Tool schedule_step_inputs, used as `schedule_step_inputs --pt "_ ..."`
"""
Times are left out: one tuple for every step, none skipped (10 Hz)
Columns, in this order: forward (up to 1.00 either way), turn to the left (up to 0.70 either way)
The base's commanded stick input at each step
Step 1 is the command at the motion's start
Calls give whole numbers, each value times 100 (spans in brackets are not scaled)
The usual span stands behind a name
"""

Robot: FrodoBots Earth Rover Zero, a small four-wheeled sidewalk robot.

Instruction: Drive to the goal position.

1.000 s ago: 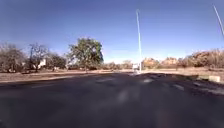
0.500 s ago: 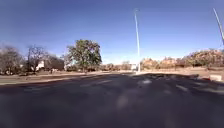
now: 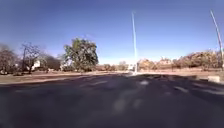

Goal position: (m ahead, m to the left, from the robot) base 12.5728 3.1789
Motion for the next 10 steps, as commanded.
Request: schedule_step_inputs --pt "50 0" --pt "50 0" --pt "50 0" --pt "50 0" --pt "50 0" --pt "50 0" --pt "50 0" --pt "50 0" --pt "50 0" --pt "50 0"
